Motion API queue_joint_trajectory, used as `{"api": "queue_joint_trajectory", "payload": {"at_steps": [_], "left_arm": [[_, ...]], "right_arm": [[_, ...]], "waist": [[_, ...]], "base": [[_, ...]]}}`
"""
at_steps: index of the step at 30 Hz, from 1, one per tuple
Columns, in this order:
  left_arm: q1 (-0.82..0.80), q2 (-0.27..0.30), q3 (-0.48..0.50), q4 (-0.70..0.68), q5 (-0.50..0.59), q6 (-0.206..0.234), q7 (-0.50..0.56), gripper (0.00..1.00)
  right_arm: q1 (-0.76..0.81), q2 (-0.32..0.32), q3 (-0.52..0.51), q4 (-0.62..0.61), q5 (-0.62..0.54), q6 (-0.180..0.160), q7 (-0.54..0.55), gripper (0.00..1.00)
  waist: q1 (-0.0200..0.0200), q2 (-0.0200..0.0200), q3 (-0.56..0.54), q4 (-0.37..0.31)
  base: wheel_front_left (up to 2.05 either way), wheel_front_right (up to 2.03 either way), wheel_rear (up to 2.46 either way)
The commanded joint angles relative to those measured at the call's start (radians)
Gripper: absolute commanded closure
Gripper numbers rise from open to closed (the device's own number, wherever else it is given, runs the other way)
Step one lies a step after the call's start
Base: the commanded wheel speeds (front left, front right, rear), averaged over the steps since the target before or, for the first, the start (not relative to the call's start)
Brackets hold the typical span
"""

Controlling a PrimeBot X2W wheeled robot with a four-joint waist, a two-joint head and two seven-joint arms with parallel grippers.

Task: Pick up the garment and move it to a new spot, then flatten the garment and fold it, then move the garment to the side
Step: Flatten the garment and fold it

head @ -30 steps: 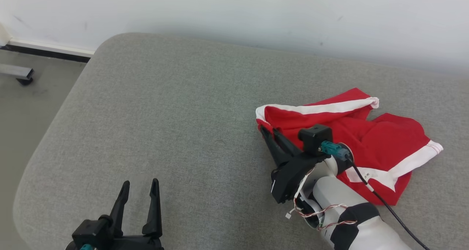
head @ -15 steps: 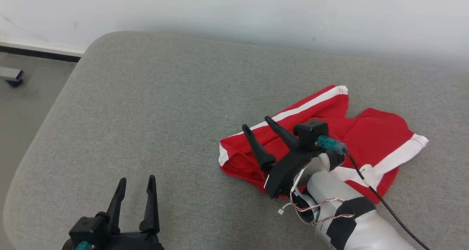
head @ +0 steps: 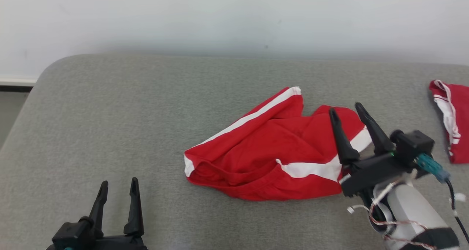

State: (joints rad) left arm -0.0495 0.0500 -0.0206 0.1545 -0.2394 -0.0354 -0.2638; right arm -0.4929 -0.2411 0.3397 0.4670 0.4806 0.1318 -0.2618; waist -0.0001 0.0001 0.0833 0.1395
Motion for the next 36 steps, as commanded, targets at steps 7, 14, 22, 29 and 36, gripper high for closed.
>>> {"api": "queue_joint_trajectory", "payload": {"at_steps": [7,14,22,29,36], "left_arm": [[0.031,0.001,0.027,-0.017,0.023,-0.004,0.0,0.0],[0.043,0.001,0.031,-0.023,0.024,0.005,0.0,0.0],[0.052,0.001,0.017,-0.02,0.025,0.0,0.0,0.0],[-0.011,0.001,-0.034,0.002,0.029,-0.026,0.0,0.0],[-0.171,0.001,-0.162,0.134,0.022,-0.062,0.0,0.0]], "right_arm": [[0.256,-0.011,-0.167,-0.204,-0.084,-0.003,-0.003,0.0],[0.425,0.023,-0.247,-0.313,-0.118,-0.003,-0.003,0.0],[0.483,0.06,-0.26,-0.322,-0.127,-0.003,-0.003,0.0],[0.454,0.059,-0.246,-0.314,-0.126,-0.003,-0.003,0.0],[0.431,0.068,-0.238,-0.297,-0.117,-0.003,-0.003,0.0]], "waist": [[0.0001,-0.0001,-0.02,-0.103],[0.0001,-0.0001,-0.036,-0.131],[0.0001,-0.0001,-0.038,-0.155],[0.0001,-0.0001,-0.031,-0.178],[0.0001,-0.0001,-0.008,-0.24]], "base": [[0.0,0.0,0.0],[0.0,0.0,0.0],[0.0,0.0,0.0],[0.0,0.0,0.0],[0.0,0.0,0.0]]}}
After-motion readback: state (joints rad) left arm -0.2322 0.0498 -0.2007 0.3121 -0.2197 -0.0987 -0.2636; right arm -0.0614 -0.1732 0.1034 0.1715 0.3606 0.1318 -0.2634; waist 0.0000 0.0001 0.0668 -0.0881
